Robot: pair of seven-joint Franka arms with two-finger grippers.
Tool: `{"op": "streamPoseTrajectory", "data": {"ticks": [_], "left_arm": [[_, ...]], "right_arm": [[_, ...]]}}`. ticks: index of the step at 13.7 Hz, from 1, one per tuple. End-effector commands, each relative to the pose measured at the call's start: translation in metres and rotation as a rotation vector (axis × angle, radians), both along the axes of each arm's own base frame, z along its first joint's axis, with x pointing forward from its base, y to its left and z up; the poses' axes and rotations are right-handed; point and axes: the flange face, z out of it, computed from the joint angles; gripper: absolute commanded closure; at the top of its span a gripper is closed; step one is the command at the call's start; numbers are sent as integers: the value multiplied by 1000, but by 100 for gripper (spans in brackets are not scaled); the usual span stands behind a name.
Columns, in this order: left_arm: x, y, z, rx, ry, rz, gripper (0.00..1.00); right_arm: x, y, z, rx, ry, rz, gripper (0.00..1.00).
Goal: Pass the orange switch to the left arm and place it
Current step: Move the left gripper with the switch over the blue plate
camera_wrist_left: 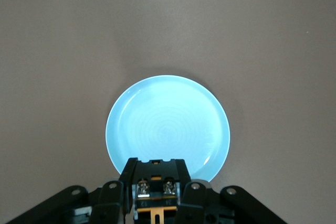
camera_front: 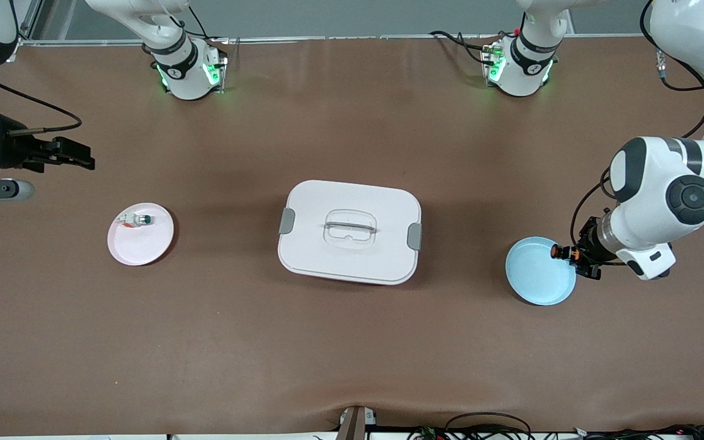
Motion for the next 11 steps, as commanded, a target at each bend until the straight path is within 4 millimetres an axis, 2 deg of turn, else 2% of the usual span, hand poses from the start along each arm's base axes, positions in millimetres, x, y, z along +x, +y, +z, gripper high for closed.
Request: {"op": "streamPoseTrajectory", "data": {"ticks": [1,3,8,11], "left_arm": [[4,1,-11,11,-16,20,100],[6,1,-18,5,-24,39,100],[11,4,-34,-7,-27,56,100],[13,5,-43,-14,-35,58,100]], "right_arm": [[-3,-7,0,-6,4,4,0],[-2,-23,-1,3,-2,-24,0],[-6,-25,0,16,-65,57,0],[-8,-24,8,14,-105,59,0]]}}
